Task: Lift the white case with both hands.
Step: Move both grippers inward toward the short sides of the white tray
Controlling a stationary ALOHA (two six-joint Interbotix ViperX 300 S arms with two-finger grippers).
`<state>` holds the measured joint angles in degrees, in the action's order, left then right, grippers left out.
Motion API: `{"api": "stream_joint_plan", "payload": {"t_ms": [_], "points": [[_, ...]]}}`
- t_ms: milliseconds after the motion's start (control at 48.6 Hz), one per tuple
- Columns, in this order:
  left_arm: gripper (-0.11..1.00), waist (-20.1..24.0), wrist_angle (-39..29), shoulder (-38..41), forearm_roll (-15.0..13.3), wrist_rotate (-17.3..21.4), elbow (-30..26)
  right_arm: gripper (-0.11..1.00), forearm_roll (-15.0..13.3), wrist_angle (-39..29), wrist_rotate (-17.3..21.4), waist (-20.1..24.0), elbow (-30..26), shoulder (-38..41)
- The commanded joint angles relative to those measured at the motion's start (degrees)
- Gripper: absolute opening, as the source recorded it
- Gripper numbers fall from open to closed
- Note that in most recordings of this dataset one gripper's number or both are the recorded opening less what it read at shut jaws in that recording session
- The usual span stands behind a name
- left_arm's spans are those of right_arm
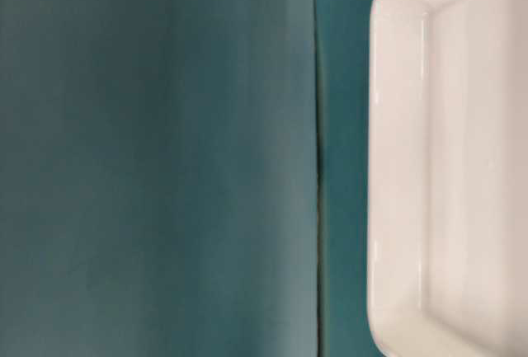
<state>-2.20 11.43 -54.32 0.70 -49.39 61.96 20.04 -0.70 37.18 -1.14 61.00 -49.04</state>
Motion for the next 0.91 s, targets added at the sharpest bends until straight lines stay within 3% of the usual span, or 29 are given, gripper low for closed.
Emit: {"api": "stream_joint_plan", "payload": {"t_ms": [0,62,165,391,597,700,885], "points": [[-0.03,-0.1,-1.1,2.6,0.2,-6.5,-1.5,0.00,0.4,-1.6,5.5,-0.1,-1.0,3.1],[-0.03,-0.1,-2.3,3.7,0.2,-10.9,-1.4,0.00,0.4,-2.7,10.5,-0.1,-0.9,4.2],[-0.03,0.3,-4.4,5.4,0.1,-16.8,-1.1,0.00,0.4,-3.7,15.5,-0.1,0.8,5.6],[-0.03,0.2,-6.7,8.7,0.1,-26.5,2.1,0.00,0.4,-1.3,27.4,0.6,6.0,7.8],[-0.03,0.1,-6.9,11.1,0.9,-28.0,6.9,0.03,0.0,3.6,28.6,0.9,9.1,7.9],[-0.03,0.2,-6.2,11.6,1.0,-27.9,9.0,0.18,-0.4,4.3,28.6,0.7,9.7,7.8],[0.04,0.4,-5.1,11.5,1.0,-26.0,9.5,0.67,-0.6,2.6,27.7,0.7,9.7,8.6]]}}
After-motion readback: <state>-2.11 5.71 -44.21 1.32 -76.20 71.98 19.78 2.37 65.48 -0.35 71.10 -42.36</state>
